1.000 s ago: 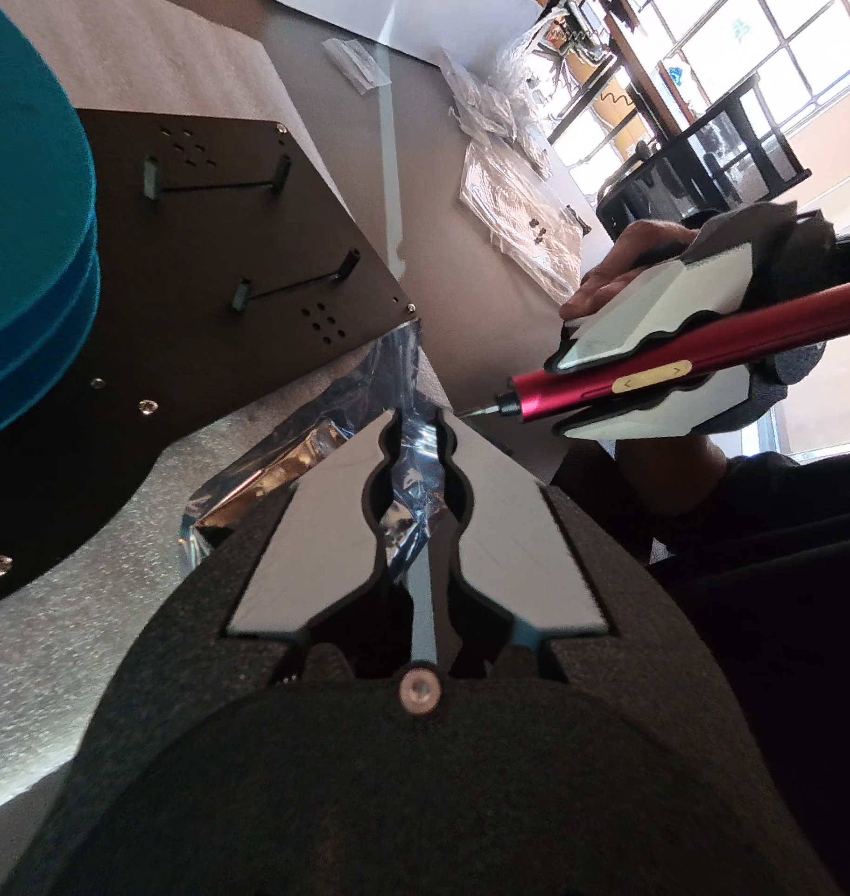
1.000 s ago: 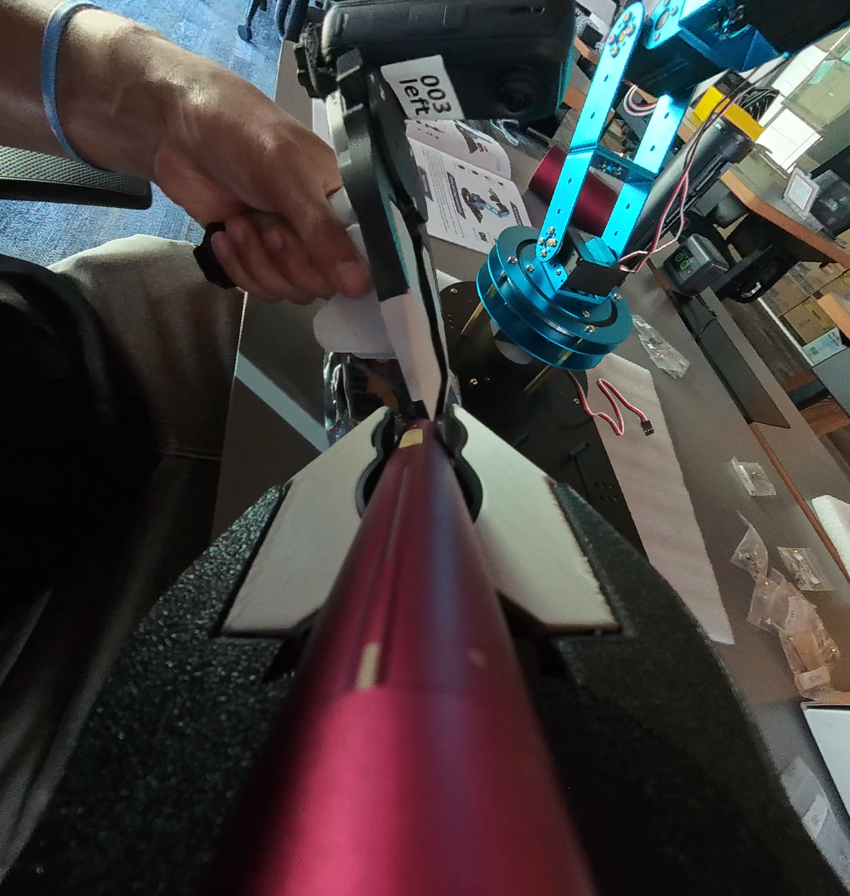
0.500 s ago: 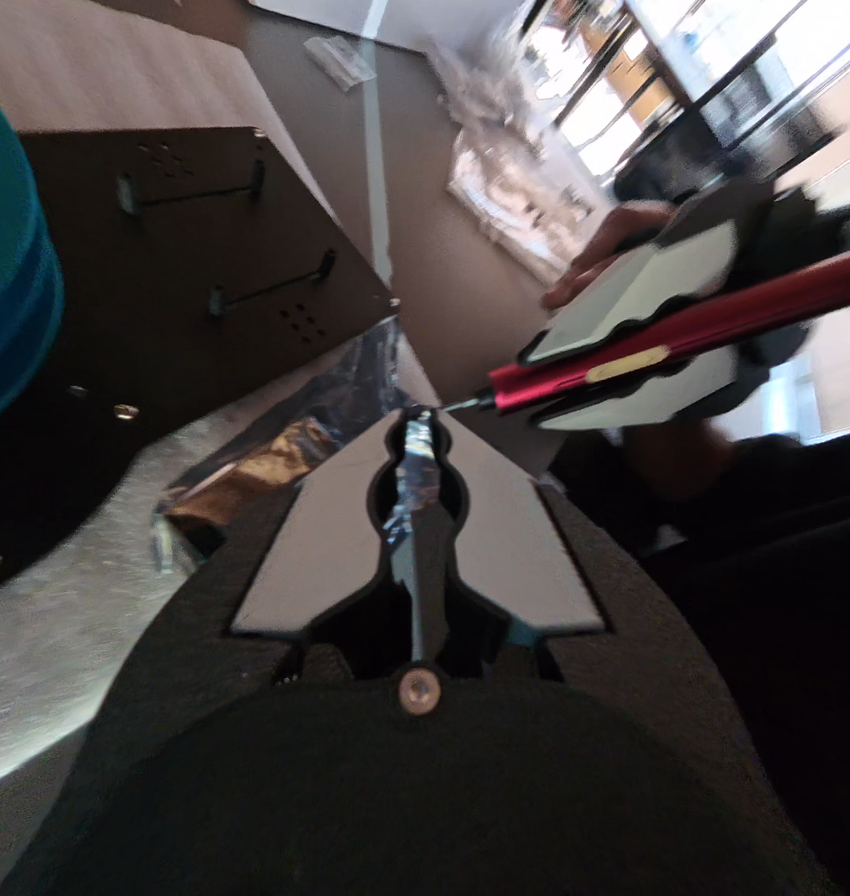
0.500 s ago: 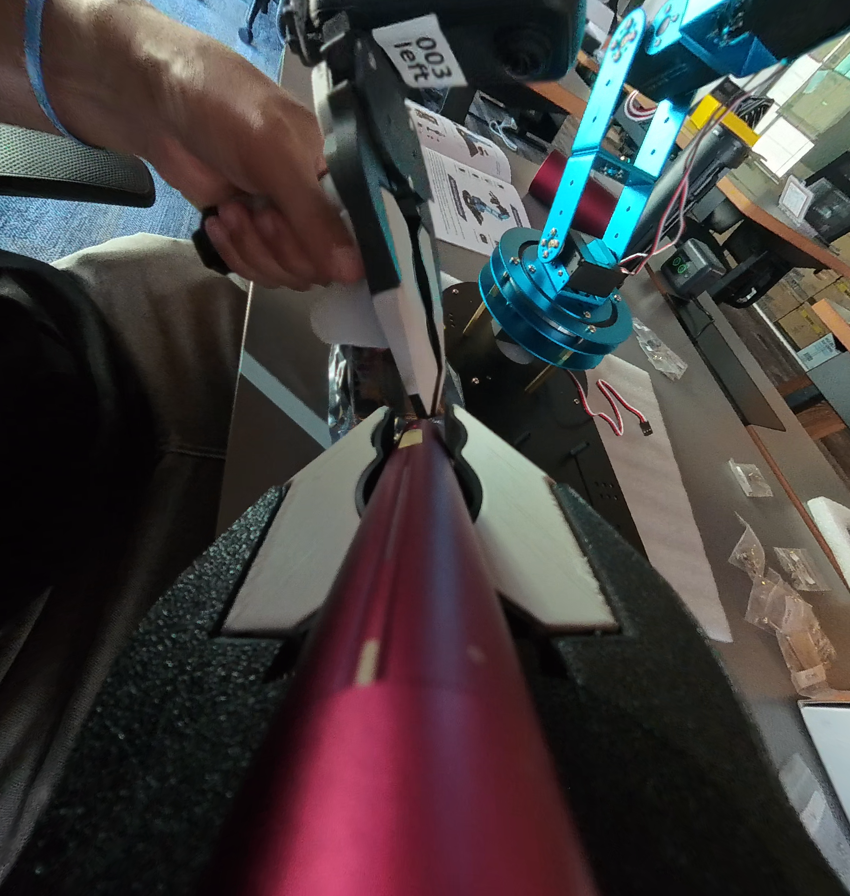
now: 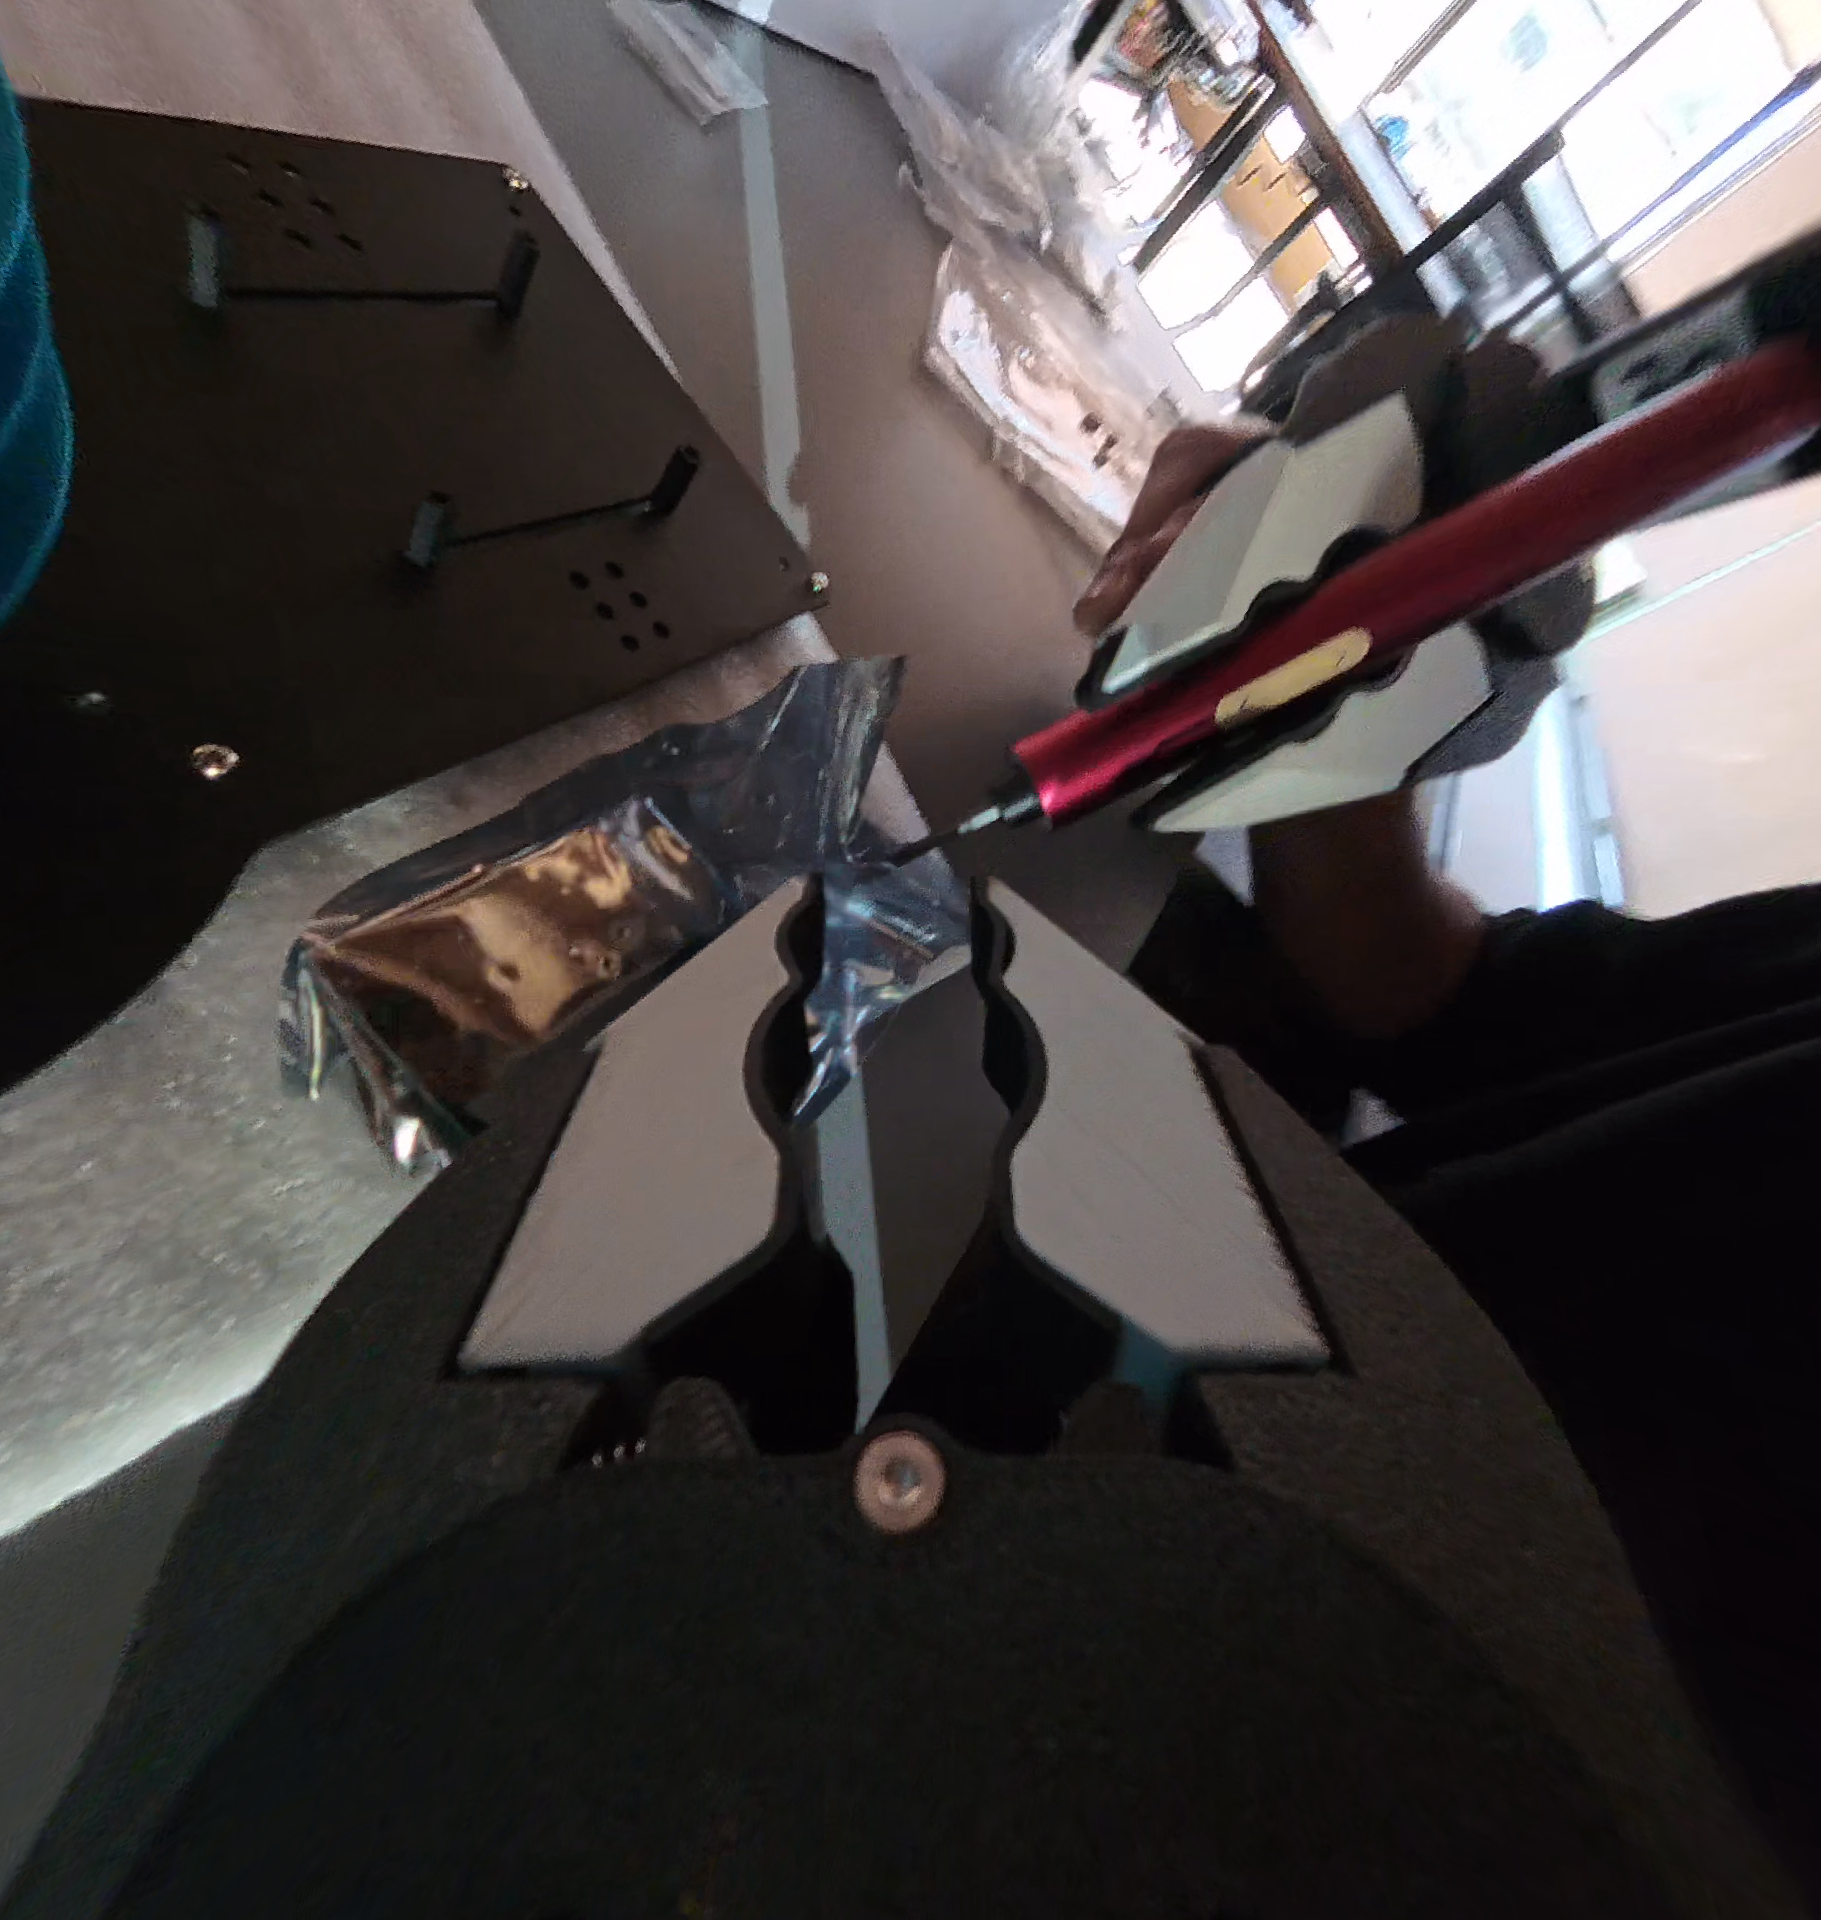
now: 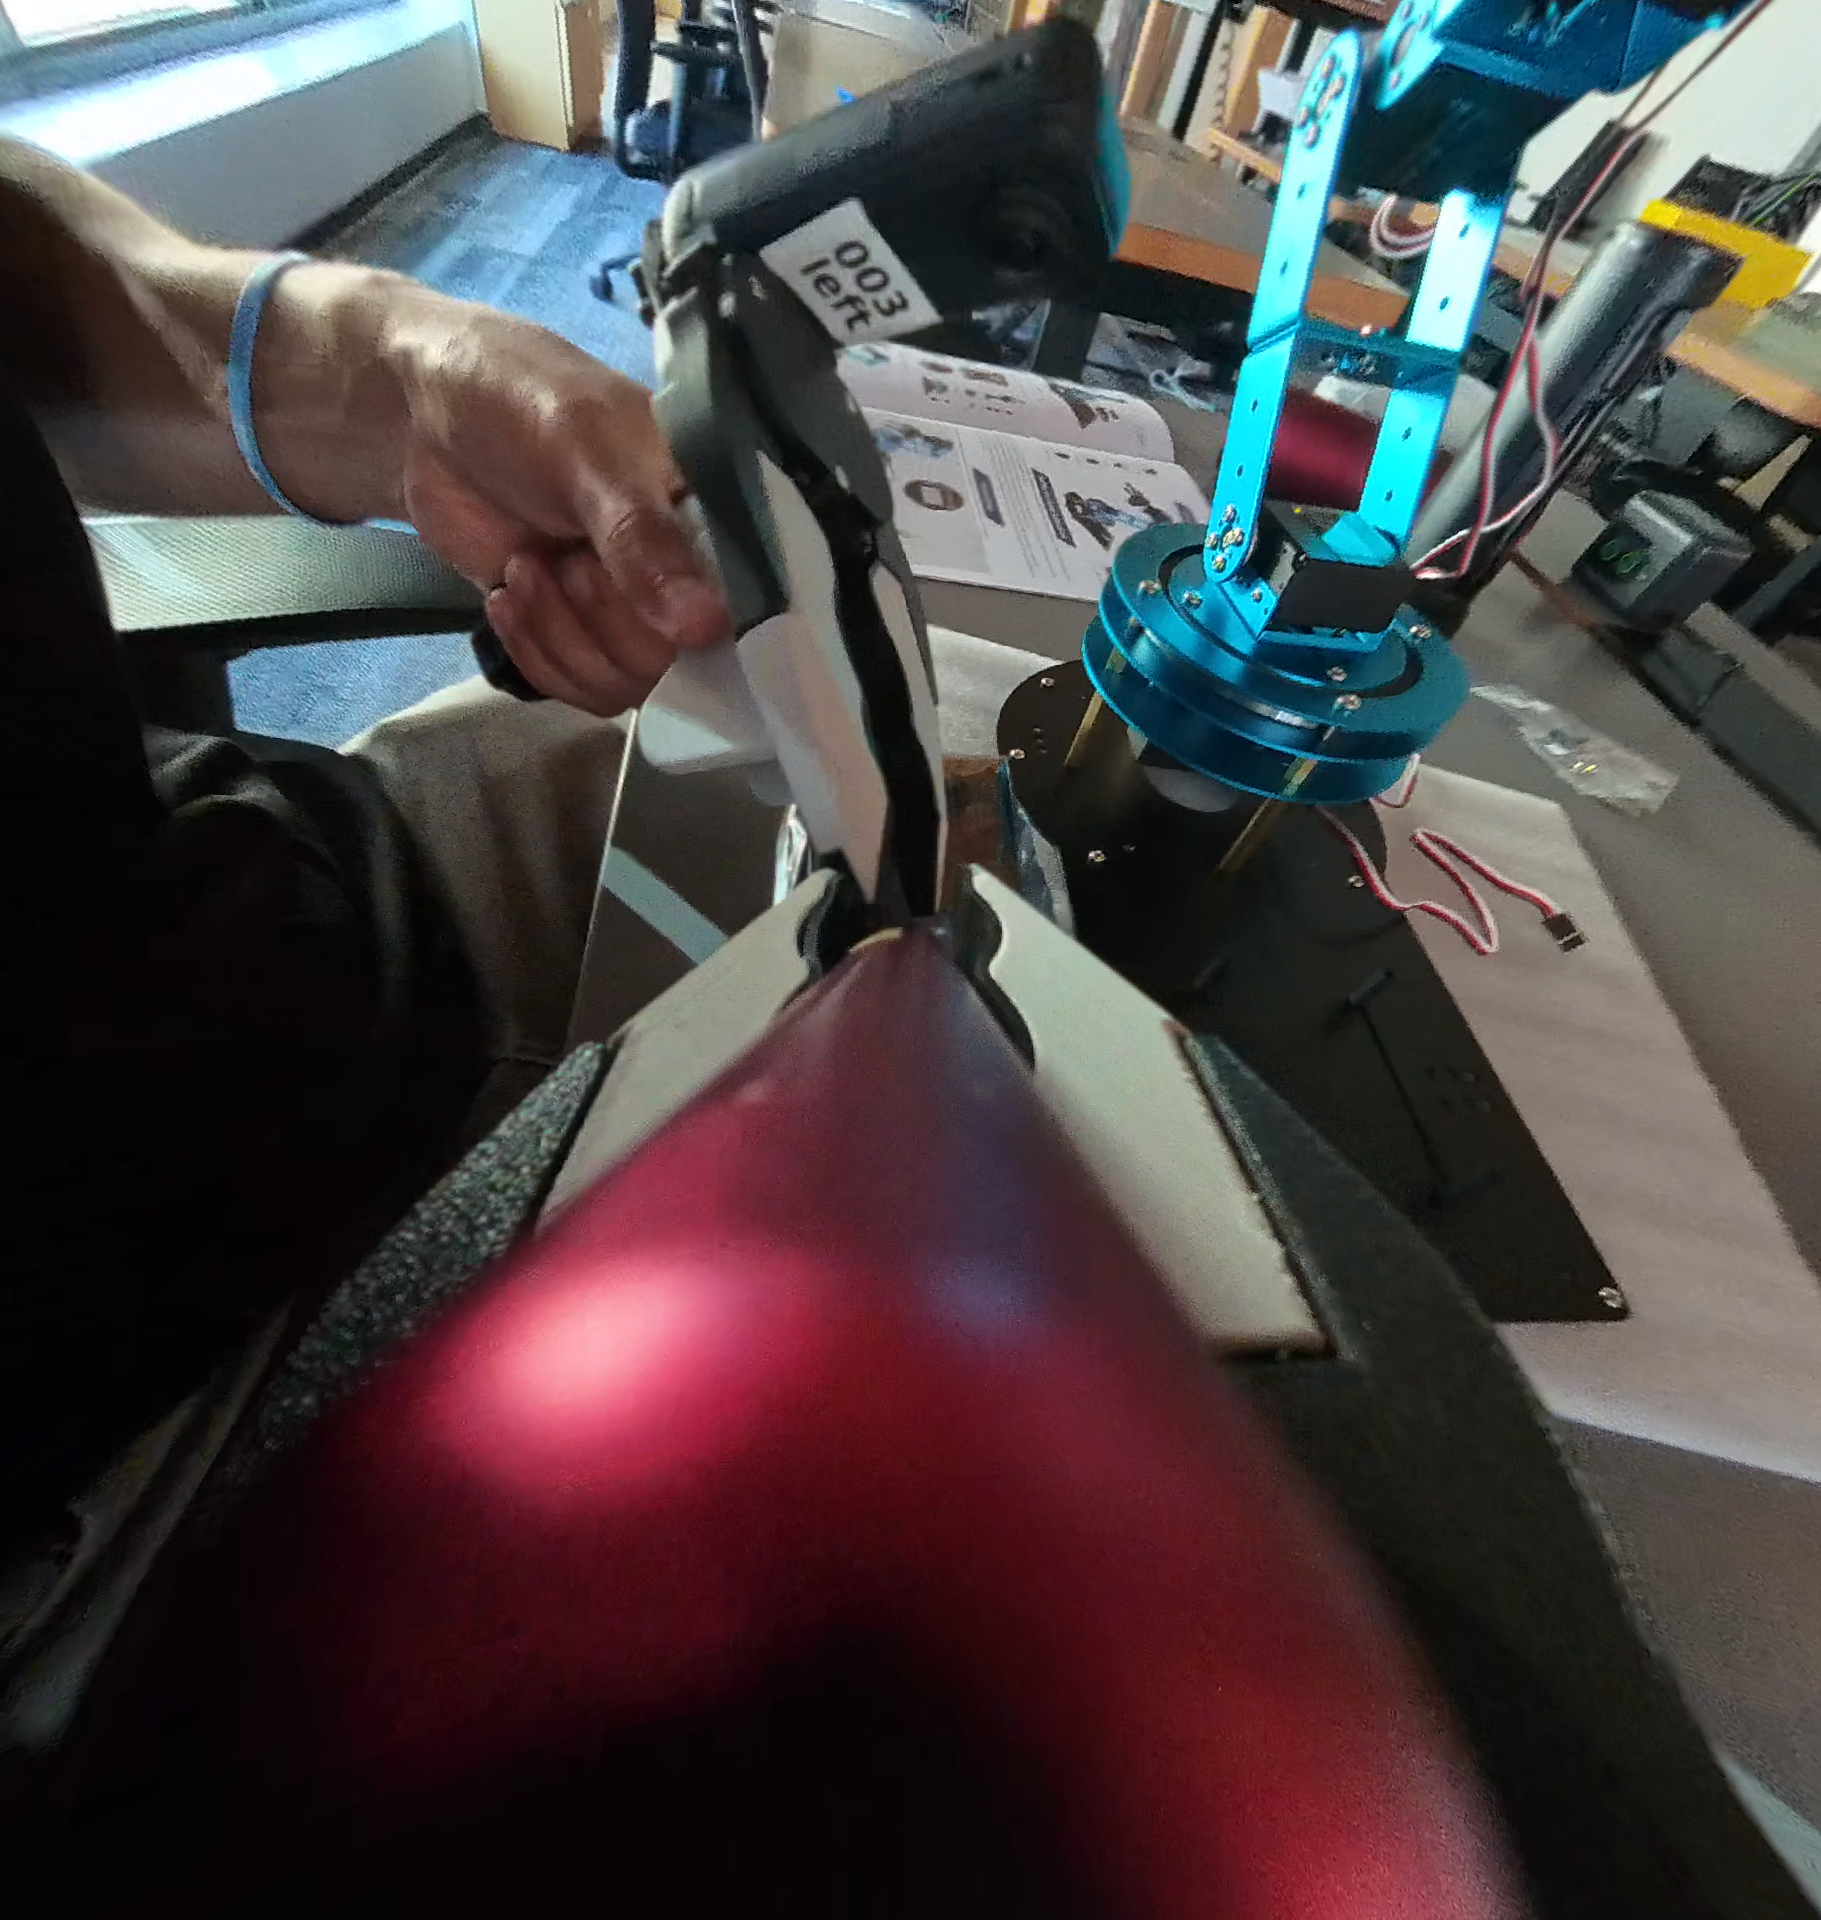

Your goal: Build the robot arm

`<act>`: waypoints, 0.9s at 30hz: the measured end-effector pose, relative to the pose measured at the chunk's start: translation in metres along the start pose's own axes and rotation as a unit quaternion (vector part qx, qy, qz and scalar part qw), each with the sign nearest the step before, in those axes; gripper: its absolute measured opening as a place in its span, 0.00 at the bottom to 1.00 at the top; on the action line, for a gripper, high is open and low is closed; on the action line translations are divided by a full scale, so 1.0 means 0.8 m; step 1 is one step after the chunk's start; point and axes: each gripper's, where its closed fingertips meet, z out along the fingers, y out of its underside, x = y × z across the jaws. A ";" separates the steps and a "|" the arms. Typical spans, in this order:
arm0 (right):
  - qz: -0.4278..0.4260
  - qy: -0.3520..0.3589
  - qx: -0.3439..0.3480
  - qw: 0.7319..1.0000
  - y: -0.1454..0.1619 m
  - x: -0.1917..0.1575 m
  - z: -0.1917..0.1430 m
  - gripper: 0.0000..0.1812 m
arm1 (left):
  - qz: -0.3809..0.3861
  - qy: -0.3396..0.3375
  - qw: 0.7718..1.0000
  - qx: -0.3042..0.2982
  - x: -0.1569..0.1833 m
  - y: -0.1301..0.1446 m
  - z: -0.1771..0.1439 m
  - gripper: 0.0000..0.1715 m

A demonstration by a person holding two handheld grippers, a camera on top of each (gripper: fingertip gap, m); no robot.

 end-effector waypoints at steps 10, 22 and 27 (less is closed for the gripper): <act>-0.007 0.002 -0.013 1.000 -0.002 0.001 0.004 0.11 | 0.070 -0.078 0.994 0.015 -0.006 0.005 0.011 0.13; -0.005 0.015 -0.028 0.999 0.006 0.003 -0.005 0.11 | 0.114 -0.119 0.986 -0.005 -0.009 0.005 0.017 0.00; -0.018 0.029 -0.046 0.998 0.007 0.003 -0.005 0.11 | 0.101 -0.109 0.989 0.006 -0.012 0.001 0.015 0.00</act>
